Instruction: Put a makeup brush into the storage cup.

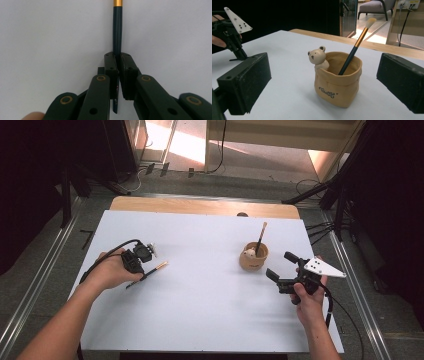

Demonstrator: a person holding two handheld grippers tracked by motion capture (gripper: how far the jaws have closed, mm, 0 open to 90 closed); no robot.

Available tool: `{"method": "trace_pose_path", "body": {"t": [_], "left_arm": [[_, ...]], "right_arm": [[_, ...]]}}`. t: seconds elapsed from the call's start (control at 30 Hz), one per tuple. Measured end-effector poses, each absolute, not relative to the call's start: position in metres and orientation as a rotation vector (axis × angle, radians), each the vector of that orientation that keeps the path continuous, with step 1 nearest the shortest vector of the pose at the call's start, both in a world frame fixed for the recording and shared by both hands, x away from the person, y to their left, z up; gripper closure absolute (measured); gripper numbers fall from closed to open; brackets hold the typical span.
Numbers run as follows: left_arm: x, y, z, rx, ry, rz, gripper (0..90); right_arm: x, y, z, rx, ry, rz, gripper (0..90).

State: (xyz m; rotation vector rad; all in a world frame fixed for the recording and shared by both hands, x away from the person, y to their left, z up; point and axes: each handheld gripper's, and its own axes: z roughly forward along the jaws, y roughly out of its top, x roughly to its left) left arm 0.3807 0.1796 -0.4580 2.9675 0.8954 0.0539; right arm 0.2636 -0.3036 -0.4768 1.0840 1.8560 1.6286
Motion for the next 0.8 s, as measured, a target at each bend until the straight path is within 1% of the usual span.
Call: {"method": "trace_pose_path", "body": {"t": [0.3,0.43,0.7,0.8], "left_arm": [[0.377,0.169,-0.442,2.806,0.849,0.051,86.4],[0.375,0.164,-0.437,2.759,0.807,0.064,86.3],[0.373,0.155,-0.425,2.655,0.78,0.123,86.4],[0.372,0.152,-0.423,2.615,0.772,0.112,86.4]], "right_arm": [[0.264,-0.297,-0.473,1.073,1.876,1.617,0.0],[0.265,-0.293,-0.47,1.068,1.88,1.614,0.0],[0.268,-0.291,-0.463,1.072,1.873,1.621,0.0],[0.27,-0.29,-0.46,1.062,1.876,1.615,0.0]]}}
